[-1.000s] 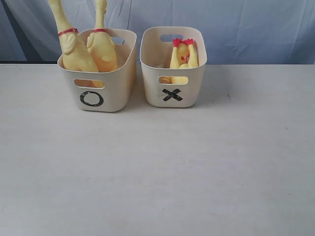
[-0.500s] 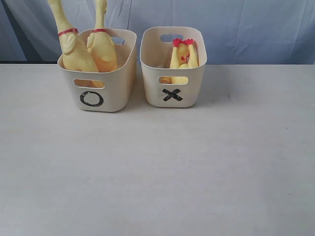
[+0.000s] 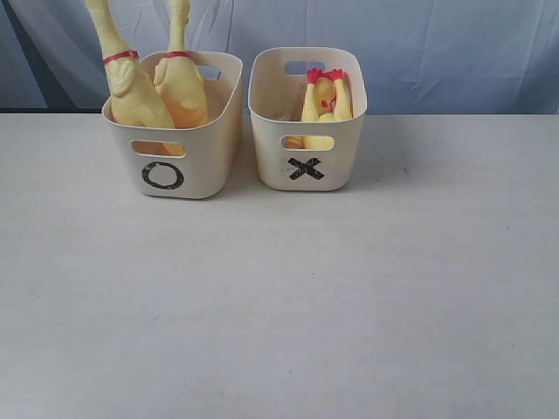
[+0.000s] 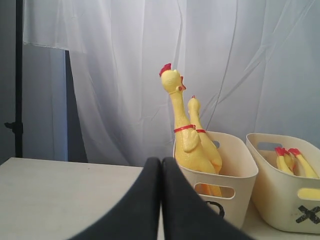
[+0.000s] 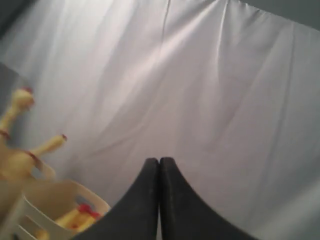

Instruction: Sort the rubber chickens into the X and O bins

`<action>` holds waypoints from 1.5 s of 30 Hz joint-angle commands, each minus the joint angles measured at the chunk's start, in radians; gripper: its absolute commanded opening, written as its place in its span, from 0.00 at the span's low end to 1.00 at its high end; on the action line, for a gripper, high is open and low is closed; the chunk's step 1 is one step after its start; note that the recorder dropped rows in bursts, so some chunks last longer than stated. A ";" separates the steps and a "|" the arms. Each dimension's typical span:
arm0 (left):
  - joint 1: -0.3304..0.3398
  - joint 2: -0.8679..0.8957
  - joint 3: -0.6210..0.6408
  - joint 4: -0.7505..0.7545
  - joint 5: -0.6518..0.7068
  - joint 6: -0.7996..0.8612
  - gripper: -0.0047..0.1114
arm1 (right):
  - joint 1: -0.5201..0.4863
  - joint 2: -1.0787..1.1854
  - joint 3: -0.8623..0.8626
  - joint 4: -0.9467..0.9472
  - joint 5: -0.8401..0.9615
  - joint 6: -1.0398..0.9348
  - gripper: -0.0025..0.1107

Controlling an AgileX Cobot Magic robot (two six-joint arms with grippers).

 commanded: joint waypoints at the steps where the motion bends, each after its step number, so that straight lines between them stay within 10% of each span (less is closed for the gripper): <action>1: 0.001 -0.005 0.026 -0.009 -0.038 0.000 0.04 | -0.006 -0.004 0.048 -0.250 -0.099 -0.002 0.01; 6: 0.001 -0.005 0.043 -0.009 -0.055 0.000 0.04 | -0.008 -0.004 0.058 -0.253 -0.104 -0.002 0.01; 10: 0.001 -0.005 0.069 -0.009 -0.068 0.000 0.04 | -0.014 -0.004 0.089 -0.758 -0.106 -0.002 0.01; 19: 0.001 -0.005 0.073 -0.007 -0.068 0.000 0.04 | -0.014 -0.004 0.245 -1.091 -0.102 -0.002 0.01; 45: 0.001 -0.005 0.346 0.111 -0.145 0.000 0.04 | -0.014 -0.004 0.401 -1.099 -0.023 -0.002 0.01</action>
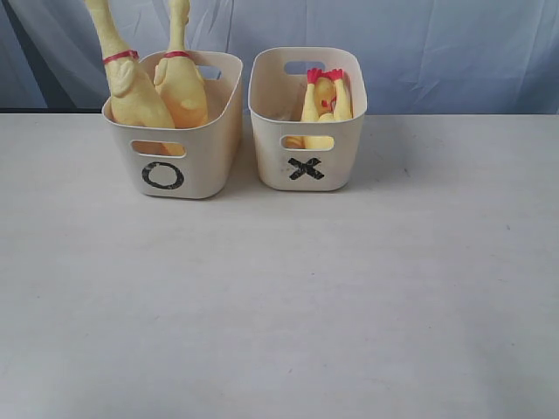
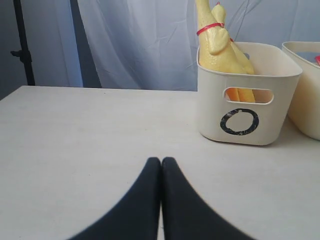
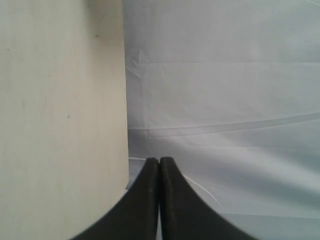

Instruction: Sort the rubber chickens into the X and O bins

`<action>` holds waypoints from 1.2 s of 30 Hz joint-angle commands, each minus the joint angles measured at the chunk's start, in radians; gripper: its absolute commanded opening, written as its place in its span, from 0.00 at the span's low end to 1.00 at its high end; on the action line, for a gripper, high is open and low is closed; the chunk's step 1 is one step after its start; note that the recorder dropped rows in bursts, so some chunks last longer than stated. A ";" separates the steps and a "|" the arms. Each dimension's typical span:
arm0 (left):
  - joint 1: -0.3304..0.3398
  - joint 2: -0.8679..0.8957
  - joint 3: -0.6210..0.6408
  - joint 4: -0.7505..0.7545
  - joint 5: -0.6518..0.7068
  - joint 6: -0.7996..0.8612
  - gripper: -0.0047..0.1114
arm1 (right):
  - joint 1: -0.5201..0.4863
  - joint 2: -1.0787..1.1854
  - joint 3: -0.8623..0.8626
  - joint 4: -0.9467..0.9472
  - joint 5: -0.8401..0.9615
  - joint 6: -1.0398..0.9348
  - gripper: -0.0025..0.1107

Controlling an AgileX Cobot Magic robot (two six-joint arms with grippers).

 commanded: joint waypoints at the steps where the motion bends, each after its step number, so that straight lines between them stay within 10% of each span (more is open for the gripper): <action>1: 0.001 -0.005 0.004 0.046 -0.012 0.000 0.04 | -0.003 -0.006 0.005 0.002 0.002 0.002 0.01; 17: 0.001 -0.005 0.004 0.079 -0.012 0.000 0.04 | -0.003 -0.006 0.005 0.010 0.018 0.029 0.01; 29: 0.001 -0.005 0.004 0.079 -0.012 0.000 0.04 | -0.003 -0.006 0.005 0.013 0.020 1.089 0.01; 36: 0.001 -0.005 0.004 0.078 -0.005 0.000 0.04 | -0.003 -0.006 0.005 0.013 0.015 1.211 0.01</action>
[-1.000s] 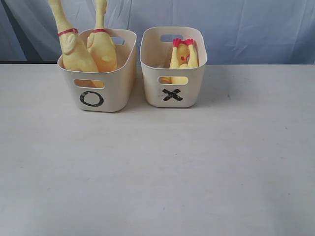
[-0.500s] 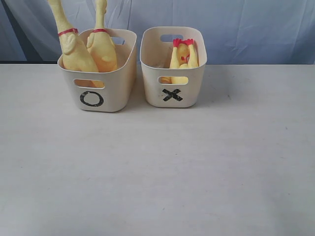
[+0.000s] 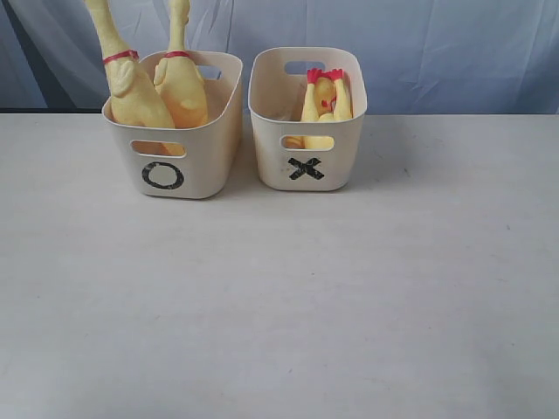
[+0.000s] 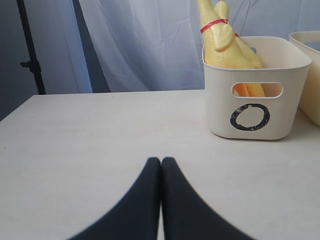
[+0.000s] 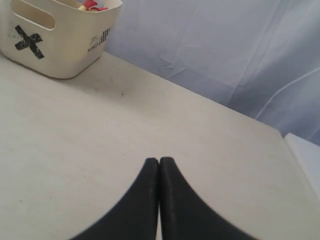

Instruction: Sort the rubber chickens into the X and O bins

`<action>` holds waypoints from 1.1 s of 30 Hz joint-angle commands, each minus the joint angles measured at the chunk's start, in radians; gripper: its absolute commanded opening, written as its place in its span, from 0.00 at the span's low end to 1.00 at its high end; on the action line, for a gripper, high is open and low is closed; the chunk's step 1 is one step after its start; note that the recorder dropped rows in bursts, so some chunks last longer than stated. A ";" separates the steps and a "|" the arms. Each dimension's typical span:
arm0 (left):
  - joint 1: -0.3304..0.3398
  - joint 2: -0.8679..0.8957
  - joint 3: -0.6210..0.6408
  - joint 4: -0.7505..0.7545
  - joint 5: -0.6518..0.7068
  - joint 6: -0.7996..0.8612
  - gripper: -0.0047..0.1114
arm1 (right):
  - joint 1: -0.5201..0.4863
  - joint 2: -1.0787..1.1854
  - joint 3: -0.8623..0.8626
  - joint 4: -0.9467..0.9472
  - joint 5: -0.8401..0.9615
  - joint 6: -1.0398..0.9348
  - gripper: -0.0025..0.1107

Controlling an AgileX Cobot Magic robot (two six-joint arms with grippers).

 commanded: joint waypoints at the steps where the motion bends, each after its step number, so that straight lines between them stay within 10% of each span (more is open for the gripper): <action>1: 0.001 -0.005 0.004 0.003 -0.004 0.000 0.04 | -0.003 -0.006 0.005 0.009 -0.012 0.097 0.01; 33: 0.001 -0.005 0.004 0.004 -0.001 0.000 0.04 | -0.003 -0.006 0.005 0.028 -0.006 0.304 0.01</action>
